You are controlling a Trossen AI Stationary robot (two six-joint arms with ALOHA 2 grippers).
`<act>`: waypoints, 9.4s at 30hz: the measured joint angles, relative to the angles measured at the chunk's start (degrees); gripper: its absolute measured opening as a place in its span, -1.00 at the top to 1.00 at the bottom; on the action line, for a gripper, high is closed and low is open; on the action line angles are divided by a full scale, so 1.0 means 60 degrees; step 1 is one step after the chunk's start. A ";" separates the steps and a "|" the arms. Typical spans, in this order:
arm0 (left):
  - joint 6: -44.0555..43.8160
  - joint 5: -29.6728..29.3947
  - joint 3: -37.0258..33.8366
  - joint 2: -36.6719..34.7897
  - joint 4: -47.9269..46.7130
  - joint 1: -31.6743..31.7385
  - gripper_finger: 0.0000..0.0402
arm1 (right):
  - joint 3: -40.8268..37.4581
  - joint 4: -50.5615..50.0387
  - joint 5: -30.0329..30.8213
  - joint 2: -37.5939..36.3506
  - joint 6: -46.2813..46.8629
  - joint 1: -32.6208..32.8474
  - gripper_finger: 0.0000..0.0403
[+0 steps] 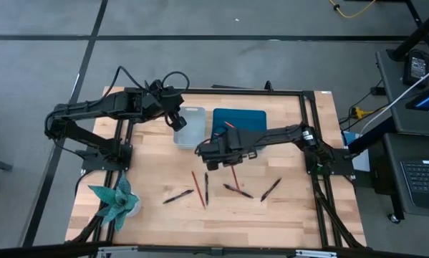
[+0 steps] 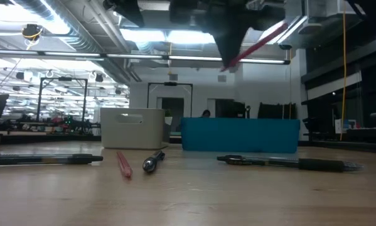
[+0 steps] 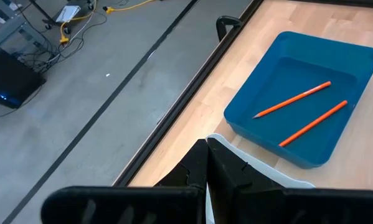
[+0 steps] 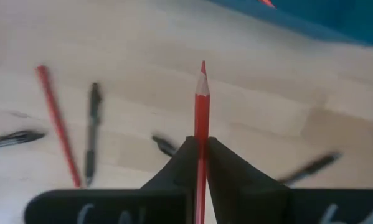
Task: Sort pens & pencils
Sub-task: Put the left red pencil into the blue bin, then put the red pencil into the blue bin
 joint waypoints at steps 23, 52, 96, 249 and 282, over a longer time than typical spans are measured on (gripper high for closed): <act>-0.0045 0.0004 0.0000 -0.0004 -0.0825 -0.0004 1.00 | 0.0287 -0.0025 0.1243 0.0007 -0.8016 -0.3107 0.87; -0.1232 0.0015 0.0000 0.0000 -0.1005 -0.0477 1.00 | -0.3465 0.3787 0.1841 0.0007 -1.3189 -0.4837 0.87; -0.1591 0.0004 0.0000 0.0000 -0.1269 -0.0710 1.00 | -0.3450 0.2528 -0.0098 0.0007 -1.2923 -0.4421 0.65; 0.1231 -0.2998 0.2251 -0.0324 -0.4466 -0.0236 1.00 | 0.0350 0.6727 -0.1823 0.1209 -0.5943 0.0085 0.73; 0.1228 -0.2975 0.2251 -0.0321 -0.4459 -0.0237 1.00 | -0.1481 0.8161 -0.2826 0.1994 -0.5160 0.0005 0.54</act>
